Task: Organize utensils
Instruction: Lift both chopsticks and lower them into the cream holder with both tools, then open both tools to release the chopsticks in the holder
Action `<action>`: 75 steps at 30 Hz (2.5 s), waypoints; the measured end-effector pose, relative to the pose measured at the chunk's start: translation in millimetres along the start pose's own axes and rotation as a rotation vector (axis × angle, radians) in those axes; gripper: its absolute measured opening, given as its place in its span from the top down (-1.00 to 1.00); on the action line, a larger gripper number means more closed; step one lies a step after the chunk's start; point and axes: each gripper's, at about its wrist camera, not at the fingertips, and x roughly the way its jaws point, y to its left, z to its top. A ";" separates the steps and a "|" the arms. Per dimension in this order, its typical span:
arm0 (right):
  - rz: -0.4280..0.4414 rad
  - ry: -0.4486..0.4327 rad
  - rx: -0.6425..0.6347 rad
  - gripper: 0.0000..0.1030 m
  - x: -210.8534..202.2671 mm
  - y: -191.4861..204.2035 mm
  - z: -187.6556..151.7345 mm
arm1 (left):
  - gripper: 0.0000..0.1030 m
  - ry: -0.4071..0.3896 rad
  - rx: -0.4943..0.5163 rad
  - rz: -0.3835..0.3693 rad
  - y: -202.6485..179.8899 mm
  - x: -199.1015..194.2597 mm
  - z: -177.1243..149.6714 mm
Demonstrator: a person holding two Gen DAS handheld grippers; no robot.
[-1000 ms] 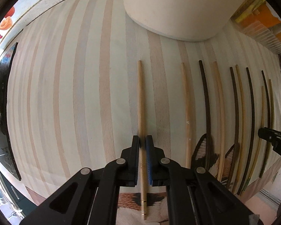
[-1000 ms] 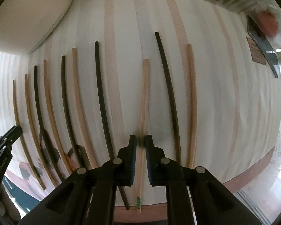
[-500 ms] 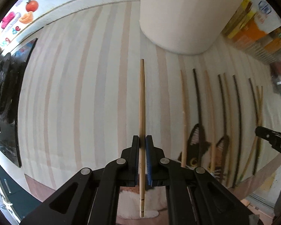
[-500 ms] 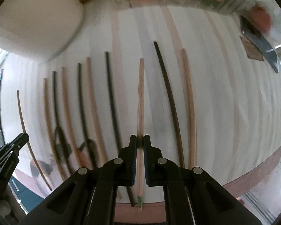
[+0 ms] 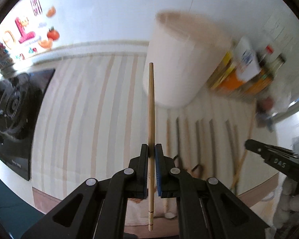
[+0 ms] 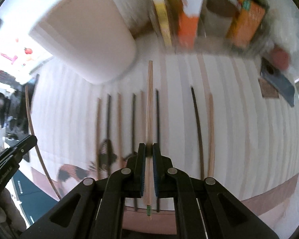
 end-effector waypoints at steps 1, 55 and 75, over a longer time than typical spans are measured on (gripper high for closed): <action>0.014 -0.023 -0.006 0.87 -12.6 0.8 3.8 | 0.92 -0.036 -0.004 -0.015 -1.6 -14.6 6.1; 0.162 -0.470 -0.118 0.57 -103.3 87.5 232.2 | 0.44 -0.314 -0.050 -0.059 20.1 -25.2 185.8; 0.122 -0.531 0.002 -0.74 -130.8 26.5 95.1 | -1.00 -0.285 -0.072 0.174 -11.0 -14.5 69.0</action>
